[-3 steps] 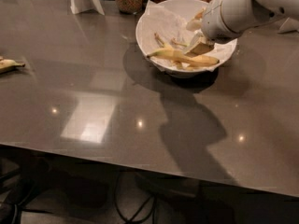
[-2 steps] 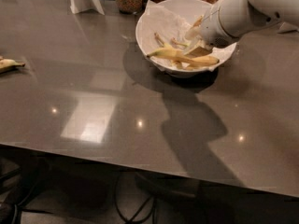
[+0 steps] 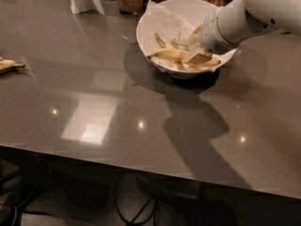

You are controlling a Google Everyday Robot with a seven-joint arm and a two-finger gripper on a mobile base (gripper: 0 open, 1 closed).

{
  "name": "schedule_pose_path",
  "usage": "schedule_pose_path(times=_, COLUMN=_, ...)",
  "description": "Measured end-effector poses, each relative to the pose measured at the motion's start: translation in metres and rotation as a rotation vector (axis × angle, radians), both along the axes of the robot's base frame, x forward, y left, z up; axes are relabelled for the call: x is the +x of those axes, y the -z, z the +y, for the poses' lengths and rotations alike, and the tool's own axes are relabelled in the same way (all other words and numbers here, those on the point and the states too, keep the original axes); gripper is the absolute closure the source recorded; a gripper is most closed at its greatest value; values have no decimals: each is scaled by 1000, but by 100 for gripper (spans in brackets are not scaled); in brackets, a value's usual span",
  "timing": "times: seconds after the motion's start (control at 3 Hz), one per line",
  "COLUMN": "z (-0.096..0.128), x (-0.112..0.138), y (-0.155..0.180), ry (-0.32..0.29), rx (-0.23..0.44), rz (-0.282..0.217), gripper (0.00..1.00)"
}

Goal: Pick banana from white bowl

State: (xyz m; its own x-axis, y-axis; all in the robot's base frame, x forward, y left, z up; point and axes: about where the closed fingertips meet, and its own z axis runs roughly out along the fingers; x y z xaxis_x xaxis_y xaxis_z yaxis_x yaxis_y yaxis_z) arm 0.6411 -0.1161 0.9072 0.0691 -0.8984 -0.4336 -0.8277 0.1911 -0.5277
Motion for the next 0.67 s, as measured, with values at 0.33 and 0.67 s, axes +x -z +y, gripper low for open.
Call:
schedule_pose_path(times=0.33, z=4, x=4, y=13, ry=-2, rx=7, rz=28, gripper=46)
schedule_pose_path(times=0.67, z=6, x=9, y=24, ry=-1, rx=12, rz=50, gripper=46)
